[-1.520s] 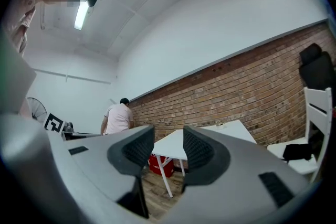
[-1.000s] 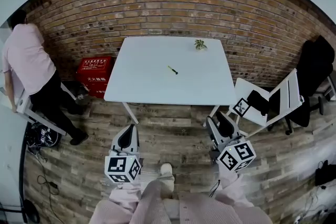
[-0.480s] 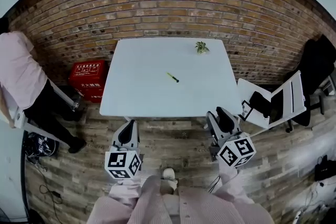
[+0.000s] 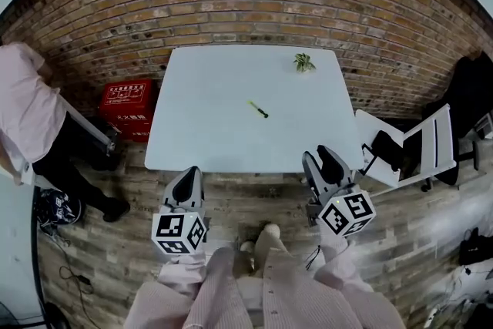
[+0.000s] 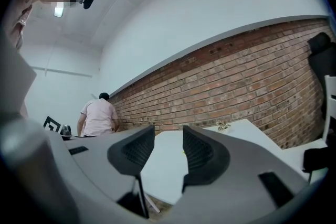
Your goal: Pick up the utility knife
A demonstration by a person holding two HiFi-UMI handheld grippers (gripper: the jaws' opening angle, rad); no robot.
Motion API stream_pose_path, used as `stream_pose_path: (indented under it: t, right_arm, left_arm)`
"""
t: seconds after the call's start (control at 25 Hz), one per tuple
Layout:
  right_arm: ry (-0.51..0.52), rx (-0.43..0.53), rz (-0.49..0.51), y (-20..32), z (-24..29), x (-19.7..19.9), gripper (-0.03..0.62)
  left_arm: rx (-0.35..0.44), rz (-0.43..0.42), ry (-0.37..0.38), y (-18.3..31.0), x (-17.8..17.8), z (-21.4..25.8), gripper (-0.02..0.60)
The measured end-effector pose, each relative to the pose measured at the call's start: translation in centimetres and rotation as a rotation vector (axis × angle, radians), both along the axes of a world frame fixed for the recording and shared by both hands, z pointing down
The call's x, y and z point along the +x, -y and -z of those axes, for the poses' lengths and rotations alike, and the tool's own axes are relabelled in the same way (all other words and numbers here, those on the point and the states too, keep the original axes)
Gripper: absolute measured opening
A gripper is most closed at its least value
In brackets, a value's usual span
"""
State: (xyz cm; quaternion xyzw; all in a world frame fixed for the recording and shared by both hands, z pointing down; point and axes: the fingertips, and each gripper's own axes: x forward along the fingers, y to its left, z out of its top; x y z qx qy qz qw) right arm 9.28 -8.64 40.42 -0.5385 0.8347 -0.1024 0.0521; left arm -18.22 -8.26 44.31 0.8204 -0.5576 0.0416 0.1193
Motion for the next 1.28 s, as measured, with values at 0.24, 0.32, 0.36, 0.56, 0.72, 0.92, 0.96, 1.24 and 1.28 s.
stream_pose_path:
  t: [0.24,0.32,0.36,0.56,0.72,0.92,0.96,1.24,1.28]
  right_arm:
    - [0.005,-0.024,0.022,3.6,-1.2,-0.1,0.152]
    - [0.006,-0.030,0.035,5.4,-1.4,-0.3,0.152]
    - [0.005,-0.035,0.043,6.4,-1.5,-0.3,0.152]
    - [-0.010,-0.074,0.089,11.5,-2.7,-0.5,0.152]
    - [-0.022,-0.110,0.126,15.3,-3.6,-0.5,0.153]
    - [-0.046,-0.156,0.178,19.1,-4.8,-0.8,0.152]
    - [-0.052,-0.167,0.188,19.7,-5.1,-0.9,0.153]
    - [-0.093,-0.245,0.280,22.9,-7.9,-2.2,0.153]
    - [-0.101,-0.257,0.295,23.4,-8.4,-2.5,0.153]
  left_arm:
    - [-0.027,0.011,-0.006,2.9,0.3,-1.2,-0.008]
    - [-0.036,0.026,-0.008,4.3,0.2,-1.5,-0.008]
    - [-0.042,0.034,-0.010,5.1,0.2,-1.6,-0.008]
    - [-0.069,0.059,-0.016,9.3,0.6,-2.3,-0.008]
    - [-0.092,0.071,-0.021,12.3,1.3,-2.9,-0.008]
    - [-0.123,0.079,-0.019,15.4,2.3,-4.0,-0.008]
    - [-0.129,0.075,-0.019,16.0,2.6,-4.3,-0.008]
    - [-0.188,0.090,-0.036,18.4,3.6,-6.3,-0.008]
    - [-0.194,0.096,-0.035,18.8,3.6,-6.6,-0.008]
